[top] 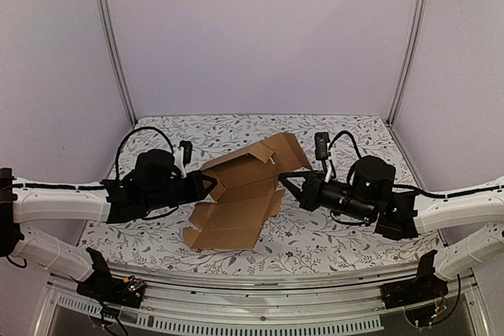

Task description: Fold the paper box

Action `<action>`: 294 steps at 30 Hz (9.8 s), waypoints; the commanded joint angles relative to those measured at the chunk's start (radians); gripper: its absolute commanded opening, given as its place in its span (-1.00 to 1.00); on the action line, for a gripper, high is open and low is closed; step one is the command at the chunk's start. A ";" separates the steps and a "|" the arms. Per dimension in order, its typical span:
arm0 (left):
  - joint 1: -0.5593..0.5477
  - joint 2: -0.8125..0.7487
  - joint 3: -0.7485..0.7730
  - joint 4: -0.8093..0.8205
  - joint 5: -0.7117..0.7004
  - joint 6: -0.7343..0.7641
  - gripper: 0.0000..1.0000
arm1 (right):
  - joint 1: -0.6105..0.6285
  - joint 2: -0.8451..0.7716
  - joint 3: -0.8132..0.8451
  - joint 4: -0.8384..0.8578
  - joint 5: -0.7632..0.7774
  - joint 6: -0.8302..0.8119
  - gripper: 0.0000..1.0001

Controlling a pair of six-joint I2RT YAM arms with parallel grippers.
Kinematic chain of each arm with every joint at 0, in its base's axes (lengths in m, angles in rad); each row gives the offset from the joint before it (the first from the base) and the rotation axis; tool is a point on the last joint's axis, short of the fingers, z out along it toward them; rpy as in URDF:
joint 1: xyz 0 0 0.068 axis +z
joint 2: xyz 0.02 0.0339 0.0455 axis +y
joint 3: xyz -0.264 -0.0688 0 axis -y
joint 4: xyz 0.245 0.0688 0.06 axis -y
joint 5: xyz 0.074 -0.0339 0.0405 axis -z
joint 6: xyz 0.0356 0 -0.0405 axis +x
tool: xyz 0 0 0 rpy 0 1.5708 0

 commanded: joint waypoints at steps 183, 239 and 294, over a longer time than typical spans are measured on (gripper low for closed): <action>0.026 -0.083 0.148 -0.584 -0.202 -0.076 -0.07 | 0.214 0.691 0.932 -0.920 0.871 -0.358 -1.00; 0.083 0.155 0.352 -0.364 0.177 0.285 -0.35 | -0.047 0.844 0.311 0.470 0.065 -0.628 -1.00; -0.017 0.444 0.424 -0.373 0.144 0.256 -1.00 | 0.002 0.960 0.288 0.542 0.214 -0.626 -0.92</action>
